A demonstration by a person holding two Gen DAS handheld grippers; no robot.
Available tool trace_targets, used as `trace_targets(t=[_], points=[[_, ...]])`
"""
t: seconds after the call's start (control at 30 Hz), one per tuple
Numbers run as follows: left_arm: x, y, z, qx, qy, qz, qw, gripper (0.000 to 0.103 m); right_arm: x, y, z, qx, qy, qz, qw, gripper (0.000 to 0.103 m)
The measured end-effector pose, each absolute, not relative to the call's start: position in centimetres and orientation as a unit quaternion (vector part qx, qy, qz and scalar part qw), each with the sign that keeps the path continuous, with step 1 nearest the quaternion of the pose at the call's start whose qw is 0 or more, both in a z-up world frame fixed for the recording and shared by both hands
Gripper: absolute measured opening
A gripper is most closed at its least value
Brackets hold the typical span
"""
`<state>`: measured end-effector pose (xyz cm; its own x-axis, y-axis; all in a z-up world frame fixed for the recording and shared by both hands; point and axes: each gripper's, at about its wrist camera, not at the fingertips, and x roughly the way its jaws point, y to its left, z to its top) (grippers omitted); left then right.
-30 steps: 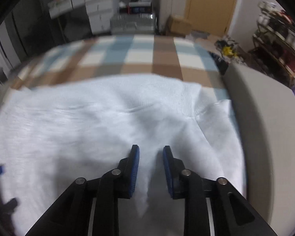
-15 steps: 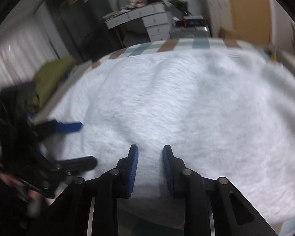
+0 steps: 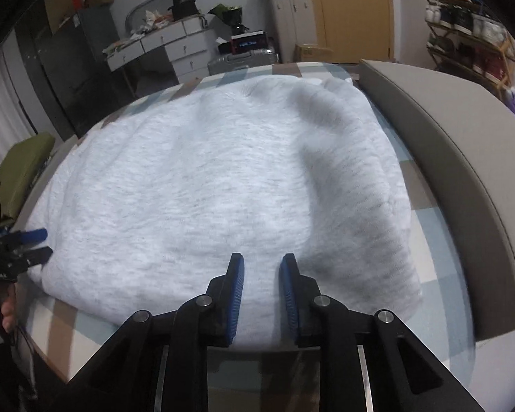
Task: Fold large clothes
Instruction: 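Press and smooth the grey sweatshirt flat with both open grippers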
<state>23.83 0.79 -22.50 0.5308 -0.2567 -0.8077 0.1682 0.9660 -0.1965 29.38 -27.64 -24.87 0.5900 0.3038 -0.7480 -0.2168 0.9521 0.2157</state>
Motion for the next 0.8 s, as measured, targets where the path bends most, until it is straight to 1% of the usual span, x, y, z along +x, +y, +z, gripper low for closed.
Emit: trace_targets(t=[0.07, 0.13, 0.17, 0.2, 0.27, 0.3, 0.37, 0.4, 0.47, 0.53, 0.6, 0.63, 0.7, 0.73, 0.77, 0.8], points=[[22.8, 2.5, -22.1, -0.062, 0.455, -0.103, 0.882, 0.098, 28.8, -26.9, -23.2, 0.068, 0.409, 0.175, 0.893, 0.025], [23.0, 3.6, -24.0, -0.066, 0.482, -0.092, 0.869, 0.097, 27.9, -24.6, -21.6, 0.048, 0.38, 0.209, 0.9, 0.025], [22.9, 3.7, -24.9, -0.064, 0.48, -0.101, 0.869, 0.097, 27.7, -23.2, -21.2, 0.031, 0.371, 0.223, 0.901, 0.025], [22.6, 3.3, -25.0, -0.048, 0.467, -0.103, 0.877, 0.097, 28.0, -21.9, -21.2, 0.014, 0.369, 0.23, 0.9, 0.027], [22.4, 1.9, -25.4, 0.01, 0.472, -0.091, 0.877, 0.097, 28.3, -19.1, -22.8, -0.027, 0.395, 0.227, 0.89, 0.032], [22.7, 1.7, -25.5, 0.018, 0.473, -0.087, 0.877, 0.097, 29.1, -17.8, -24.6, -0.04, 0.433, 0.221, 0.873, 0.033], [22.8, 2.1, -25.0, -0.004, 0.473, -0.084, 0.877, 0.097, 29.1, -17.0, -25.3, -0.042, 0.414, 0.216, 0.883, 0.035], [22.6, 2.7, -24.5, -0.025, 0.471, -0.086, 0.877, 0.097, 29.3, -16.9, -25.1, -0.043, 0.42, 0.214, 0.881, 0.034], [21.5, 3.7, -23.4, -0.068, 0.451, -0.092, 0.885, 0.097, 29.5, -17.3, -24.3, -0.019, 0.431, 0.226, 0.874, 0.033], [21.3, 4.3, -23.3, -0.095, 0.44, -0.105, 0.887, 0.097, 29.1, -17.8, -22.4, 0.027, 0.407, 0.272, 0.872, 0.032], [22.1, 3.9, -24.1, -0.092, 0.455, -0.102, 0.88, 0.097, 28.0, -17.3, -21.4, 0.024, 0.376, 0.285, 0.881, 0.033], [22.7, 3.7, -25.1, -0.087, 0.465, -0.099, 0.875, 0.097, 27.9, -16.3, -21.6, 0.005, 0.378, 0.286, 0.881, 0.033], [22.7, 3.0, -25.3, -0.051, 0.453, -0.093, 0.885, 0.098, 28.9, -14.1, -24.3, -0.018, 0.423, 0.281, 0.861, 0.033], [22.7, 2.6, -25.2, -0.036, 0.46, -0.088, 0.883, 0.098, 29.2, -13.8, -25.5, -0.012, 0.433, 0.273, 0.859, 0.033], [22.5, 2.4, -25.0, -0.032, 0.461, -0.083, 0.883, 0.098, 29.4, -14.0, -25.7, 0.005, 0.419, 0.273, 0.866, 0.033], [22.3, 2.6, -24.6, -0.04, 0.459, -0.08, 0.884, 0.098, 29.6, -14.0, -25.6, 0.016, 0.428, 0.271, 0.862, 0.034]])
